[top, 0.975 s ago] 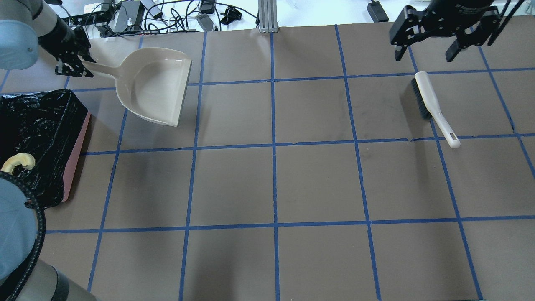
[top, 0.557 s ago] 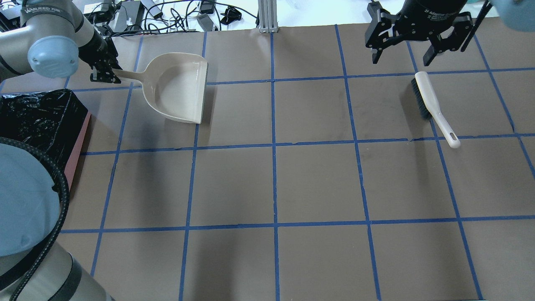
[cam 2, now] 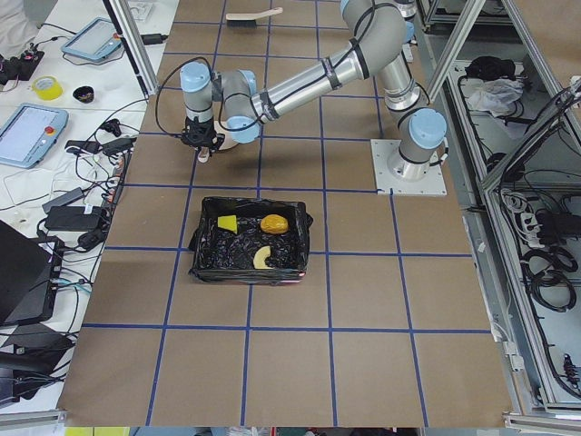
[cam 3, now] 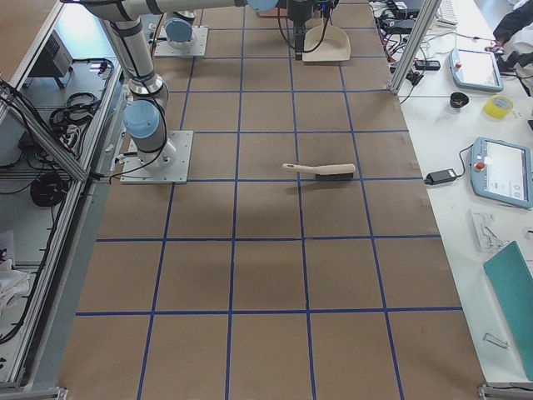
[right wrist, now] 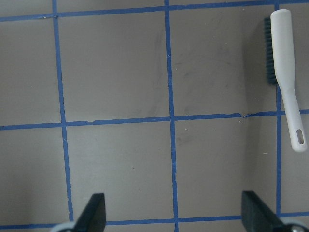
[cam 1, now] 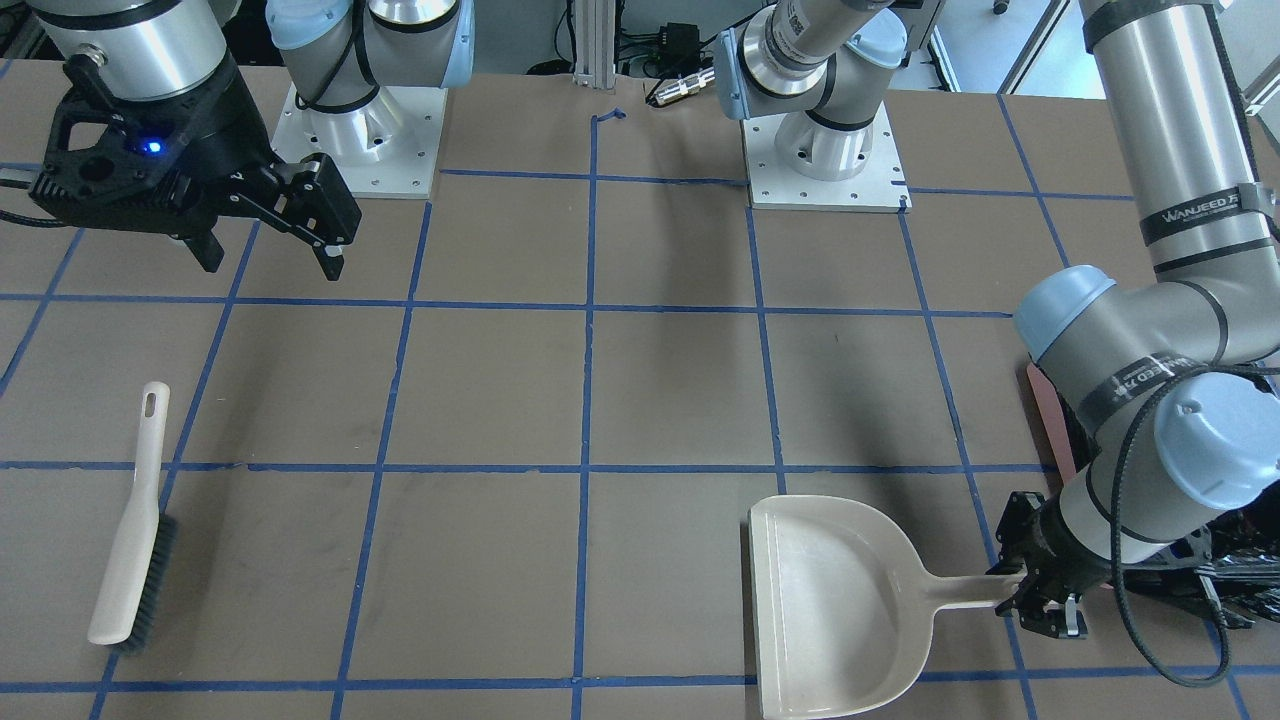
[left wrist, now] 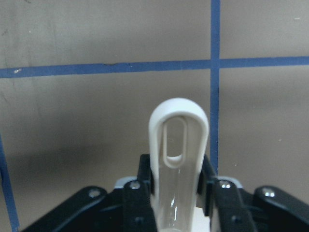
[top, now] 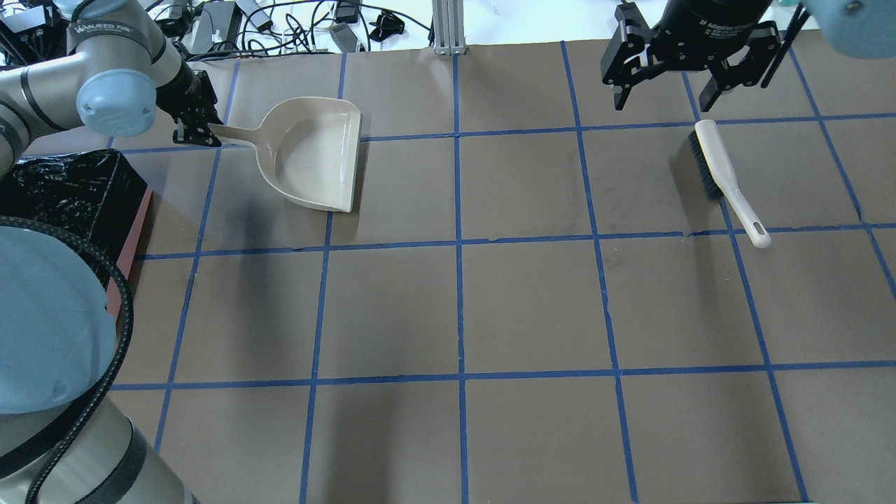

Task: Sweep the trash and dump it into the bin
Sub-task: 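Set the empty dustpan down on the table with the left gripper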

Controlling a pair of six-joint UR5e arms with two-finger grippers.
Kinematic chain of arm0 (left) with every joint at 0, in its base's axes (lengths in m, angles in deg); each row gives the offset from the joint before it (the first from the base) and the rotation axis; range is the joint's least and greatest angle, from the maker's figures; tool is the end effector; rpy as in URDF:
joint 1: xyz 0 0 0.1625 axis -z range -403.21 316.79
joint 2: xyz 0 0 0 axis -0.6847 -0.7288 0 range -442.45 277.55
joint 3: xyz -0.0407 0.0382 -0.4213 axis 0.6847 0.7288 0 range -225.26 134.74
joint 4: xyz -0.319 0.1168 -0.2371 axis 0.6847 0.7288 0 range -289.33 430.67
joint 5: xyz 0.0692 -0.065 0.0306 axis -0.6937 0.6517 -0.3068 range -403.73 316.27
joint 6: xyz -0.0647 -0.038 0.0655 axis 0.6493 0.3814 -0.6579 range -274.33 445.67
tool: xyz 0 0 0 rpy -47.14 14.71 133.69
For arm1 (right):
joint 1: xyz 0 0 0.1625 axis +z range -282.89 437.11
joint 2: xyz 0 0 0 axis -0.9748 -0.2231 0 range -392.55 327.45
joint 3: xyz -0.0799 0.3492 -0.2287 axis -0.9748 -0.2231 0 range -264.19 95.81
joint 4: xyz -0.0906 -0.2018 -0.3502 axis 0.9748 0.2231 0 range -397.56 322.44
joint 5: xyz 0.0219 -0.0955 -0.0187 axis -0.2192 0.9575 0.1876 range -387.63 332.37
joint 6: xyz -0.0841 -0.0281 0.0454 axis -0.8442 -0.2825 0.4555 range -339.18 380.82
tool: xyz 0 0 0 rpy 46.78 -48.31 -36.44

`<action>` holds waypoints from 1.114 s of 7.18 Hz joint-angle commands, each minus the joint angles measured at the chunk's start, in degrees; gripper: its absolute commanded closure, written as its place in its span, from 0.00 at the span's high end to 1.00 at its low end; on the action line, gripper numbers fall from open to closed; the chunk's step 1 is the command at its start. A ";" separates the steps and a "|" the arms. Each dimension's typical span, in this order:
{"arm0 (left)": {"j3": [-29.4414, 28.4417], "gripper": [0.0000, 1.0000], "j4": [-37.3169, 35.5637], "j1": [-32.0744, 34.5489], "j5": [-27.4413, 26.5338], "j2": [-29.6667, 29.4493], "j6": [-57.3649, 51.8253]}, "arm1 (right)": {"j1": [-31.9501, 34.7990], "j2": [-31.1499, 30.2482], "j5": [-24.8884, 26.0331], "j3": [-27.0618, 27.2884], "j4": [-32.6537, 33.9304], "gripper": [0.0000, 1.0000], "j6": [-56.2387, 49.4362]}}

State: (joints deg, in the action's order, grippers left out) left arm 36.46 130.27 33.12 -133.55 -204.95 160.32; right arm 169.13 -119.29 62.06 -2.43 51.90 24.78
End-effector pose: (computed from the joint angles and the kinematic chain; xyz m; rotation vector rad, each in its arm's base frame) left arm 0.0346 -0.7078 0.2718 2.1462 -2.2103 0.1409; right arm 0.1521 -0.5170 0.5292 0.0527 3.1293 -0.1205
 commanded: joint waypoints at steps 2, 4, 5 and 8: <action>0.55 0.00 0.07 0.04 0.00 -0.55 2.08 | 2.02 -0.10 0.05 0.25 0.28 1.00 -2.90; 0.81 0.00 0.25 0.04 0.00 -0.37 1.55 | 2.11 -0.19 0.14 0.25 0.28 1.00 -2.99; 1.51 0.00 -0.01 0.04 0.09 -0.37 1.46 | 2.11 -0.89 0.05 0.25 0.28 1.00 -2.99; 2.83 0.00 0.16 0.83 0.09 0.68 1.29 | 2.11 -1.42 -0.21 0.16 0.54 1.00 -2.99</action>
State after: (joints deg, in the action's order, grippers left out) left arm 38.75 130.40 33.73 -133.47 -204.78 161.65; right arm 171.24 -120.47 61.96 -2.24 52.23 21.79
